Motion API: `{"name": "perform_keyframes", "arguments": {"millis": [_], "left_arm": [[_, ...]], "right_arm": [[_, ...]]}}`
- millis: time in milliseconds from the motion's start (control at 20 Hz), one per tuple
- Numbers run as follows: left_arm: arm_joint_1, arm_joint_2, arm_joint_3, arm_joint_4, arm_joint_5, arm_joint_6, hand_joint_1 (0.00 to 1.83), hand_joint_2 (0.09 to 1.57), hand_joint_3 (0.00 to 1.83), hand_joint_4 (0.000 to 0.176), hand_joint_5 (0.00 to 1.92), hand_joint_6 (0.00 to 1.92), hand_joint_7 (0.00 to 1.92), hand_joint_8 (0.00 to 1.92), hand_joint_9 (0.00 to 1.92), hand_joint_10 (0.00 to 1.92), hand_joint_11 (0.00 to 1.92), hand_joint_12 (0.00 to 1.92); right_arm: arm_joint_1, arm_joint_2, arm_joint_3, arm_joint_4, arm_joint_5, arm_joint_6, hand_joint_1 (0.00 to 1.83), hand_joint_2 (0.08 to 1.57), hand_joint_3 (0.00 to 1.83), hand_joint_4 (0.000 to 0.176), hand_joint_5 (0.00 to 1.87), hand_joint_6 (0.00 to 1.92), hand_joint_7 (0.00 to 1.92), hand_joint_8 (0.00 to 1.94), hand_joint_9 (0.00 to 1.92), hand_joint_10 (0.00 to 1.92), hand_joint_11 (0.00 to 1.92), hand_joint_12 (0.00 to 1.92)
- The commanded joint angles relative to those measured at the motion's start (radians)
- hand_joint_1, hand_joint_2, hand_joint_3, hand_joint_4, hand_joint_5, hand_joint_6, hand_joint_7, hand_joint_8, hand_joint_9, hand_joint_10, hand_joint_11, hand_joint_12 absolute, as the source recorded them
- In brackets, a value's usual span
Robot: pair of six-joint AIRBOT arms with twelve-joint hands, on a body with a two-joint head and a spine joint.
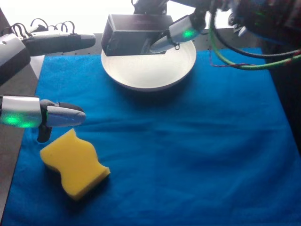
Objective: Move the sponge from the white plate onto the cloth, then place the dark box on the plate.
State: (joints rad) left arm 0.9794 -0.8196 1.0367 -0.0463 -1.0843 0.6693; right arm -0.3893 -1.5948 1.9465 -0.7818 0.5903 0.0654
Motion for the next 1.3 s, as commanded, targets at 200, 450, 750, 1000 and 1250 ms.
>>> {"name": "perform_keyframes", "arguments": {"millis": [200,450,750,1000,1250], "left_arm": [[-0.017,-0.017,0.010,-0.013,-0.128,-0.004,0.87,0.84,0.00,0.000,0.49,0.00,0.49,0.00,0.45,0.00,0.00,1.07],[-0.017,-0.019,0.008,-0.014,-0.137,-0.005,0.88,0.84,0.00,0.000,0.47,0.00,0.48,0.00,0.46,0.00,0.00,1.10],[0.001,-0.012,0.008,-0.068,-0.213,-0.002,0.84,0.86,0.01,0.000,0.46,0.00,0.47,0.00,0.45,0.00,0.00,1.19],[0.072,0.026,-0.012,-0.183,-0.321,0.040,0.74,0.93,0.02,0.000,0.20,0.00,0.13,0.00,0.11,0.00,0.00,0.96],[0.171,0.036,-0.055,-0.246,-0.427,0.040,0.62,0.90,0.00,0.069,0.00,0.00,0.00,0.00,0.00,0.00,0.00,0.20]], "right_arm": [[0.015,-0.034,0.039,-0.049,-0.091,0.013,0.91,0.98,0.00,0.000,0.56,0.06,0.46,0.58,0.57,1.09,0.58,1.49],[0.015,-0.026,0.025,-0.091,-0.097,0.023,0.70,0.85,0.00,0.175,0.00,0.00,0.01,0.00,0.05,0.02,0.00,0.24],[-0.052,0.140,-0.070,0.148,0.231,0.043,0.59,0.74,0.00,0.176,0.00,0.00,0.00,0.00,0.00,0.00,0.00,0.00],[-0.147,0.291,-0.195,0.344,0.524,0.042,0.66,0.76,0.00,0.176,0.00,0.00,0.00,0.00,0.00,0.00,0.00,0.00],[-0.437,0.485,-0.435,0.605,0.835,-0.067,0.77,0.77,0.00,0.176,0.00,0.00,0.00,0.00,0.00,0.00,0.00,0.00]]}}
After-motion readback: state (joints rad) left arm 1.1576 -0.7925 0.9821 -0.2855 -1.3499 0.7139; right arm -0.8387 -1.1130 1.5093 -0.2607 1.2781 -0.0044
